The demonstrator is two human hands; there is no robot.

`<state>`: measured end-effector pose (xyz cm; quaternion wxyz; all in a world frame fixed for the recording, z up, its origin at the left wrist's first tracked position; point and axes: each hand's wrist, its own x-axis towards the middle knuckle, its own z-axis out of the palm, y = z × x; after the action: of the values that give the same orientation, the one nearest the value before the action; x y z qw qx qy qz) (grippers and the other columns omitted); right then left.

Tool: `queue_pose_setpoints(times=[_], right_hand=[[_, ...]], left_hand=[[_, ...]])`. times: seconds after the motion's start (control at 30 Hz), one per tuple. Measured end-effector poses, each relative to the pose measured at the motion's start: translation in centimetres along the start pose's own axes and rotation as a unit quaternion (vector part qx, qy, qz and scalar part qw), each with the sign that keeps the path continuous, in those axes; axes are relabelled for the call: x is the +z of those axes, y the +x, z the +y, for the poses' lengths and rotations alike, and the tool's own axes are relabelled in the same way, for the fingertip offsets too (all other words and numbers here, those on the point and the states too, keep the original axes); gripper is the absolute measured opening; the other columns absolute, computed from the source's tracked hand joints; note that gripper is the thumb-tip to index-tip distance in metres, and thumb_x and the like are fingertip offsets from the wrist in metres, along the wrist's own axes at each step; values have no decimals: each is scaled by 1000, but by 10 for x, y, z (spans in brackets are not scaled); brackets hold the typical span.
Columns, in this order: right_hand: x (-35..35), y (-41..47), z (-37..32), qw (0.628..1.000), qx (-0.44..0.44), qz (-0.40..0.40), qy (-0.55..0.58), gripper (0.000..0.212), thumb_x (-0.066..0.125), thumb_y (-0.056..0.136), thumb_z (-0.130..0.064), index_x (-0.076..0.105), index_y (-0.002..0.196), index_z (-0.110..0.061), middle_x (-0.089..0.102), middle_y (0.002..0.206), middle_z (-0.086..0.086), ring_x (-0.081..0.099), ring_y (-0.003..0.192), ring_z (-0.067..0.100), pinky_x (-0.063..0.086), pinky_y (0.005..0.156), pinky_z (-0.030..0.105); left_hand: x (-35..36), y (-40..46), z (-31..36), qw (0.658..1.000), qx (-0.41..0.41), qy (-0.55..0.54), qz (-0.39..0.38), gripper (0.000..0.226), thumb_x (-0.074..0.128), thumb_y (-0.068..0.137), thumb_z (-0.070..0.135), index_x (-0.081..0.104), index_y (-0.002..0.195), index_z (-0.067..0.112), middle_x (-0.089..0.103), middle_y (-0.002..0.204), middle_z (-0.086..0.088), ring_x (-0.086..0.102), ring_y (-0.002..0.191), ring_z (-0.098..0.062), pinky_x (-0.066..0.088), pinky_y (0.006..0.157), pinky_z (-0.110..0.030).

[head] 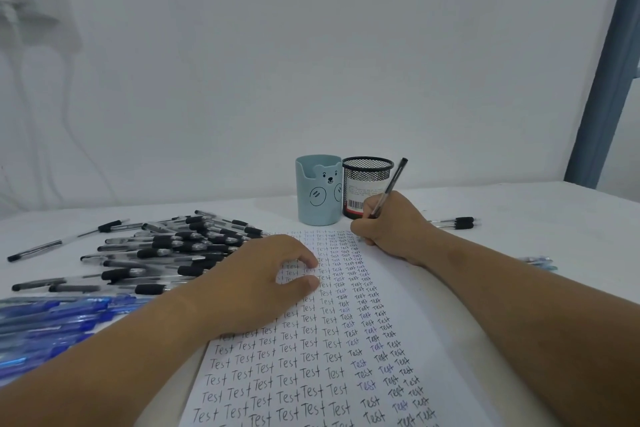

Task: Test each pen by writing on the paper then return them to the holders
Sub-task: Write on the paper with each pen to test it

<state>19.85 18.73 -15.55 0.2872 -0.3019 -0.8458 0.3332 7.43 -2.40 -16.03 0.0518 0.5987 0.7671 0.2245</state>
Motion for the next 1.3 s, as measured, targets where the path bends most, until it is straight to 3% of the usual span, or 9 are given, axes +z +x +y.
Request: queue_pose_setpoints(times=[0.27,0.53,0.73,0.87,1.0,1.13,1.3], right_hand=[[-2,-1,2,1000,0,2,17,21,67,79,-10,54,62,-13,59,51,-2,41,40,4,33,42,17],[0,1,0,1000,-9,4,-7,28,67,77,-11,50,56,-16,53,53,-1,43,56,15,35,53,24],[-1,1,3,999,9,11,36,29,66,79,-10,48,58,-17,58,52,2,44,52,18,33,47,21],[0,1,1,1000,0,3,1,30,67,77,-10,48,55,-18,54,54,2,43,54,17,33,51,23],[0,1,1,1000,-10,8,-17,32,67,79,-11,47,55,-18,48,55,0,41,55,14,33,51,23],[-1,1,1,1000,-6,0,-14,29,66,78,-11,48,56,-17,53,57,3,43,56,16,34,51,23],[-2,0,0,1000,-15,11,-25,34,65,80,-9,43,55,-17,43,54,-2,39,55,14,31,51,24]], left_hand=[[0,0,0,1000,2,-3,1,30,57,96,51,60,124,41,52,129,32,43,124,10,32,110,-19],[1,0,0,1000,6,1,2,31,57,96,52,60,124,41,52,128,33,42,122,13,30,106,-14],[1,0,1,1000,8,1,3,29,57,96,51,60,124,41,52,128,32,42,121,15,28,103,-12],[1,-1,0,1000,8,-2,0,30,57,96,51,59,124,42,51,129,33,42,123,13,29,107,-14],[1,-1,1,1000,5,-8,-1,30,57,96,50,60,125,41,51,128,33,40,117,18,28,98,-6],[0,-1,2,1000,-1,-14,0,30,58,96,49,60,125,40,51,131,32,42,125,12,31,112,-18],[-1,-3,2,1000,-4,-16,-5,31,58,96,50,59,126,42,50,133,32,41,128,10,31,116,-22]])
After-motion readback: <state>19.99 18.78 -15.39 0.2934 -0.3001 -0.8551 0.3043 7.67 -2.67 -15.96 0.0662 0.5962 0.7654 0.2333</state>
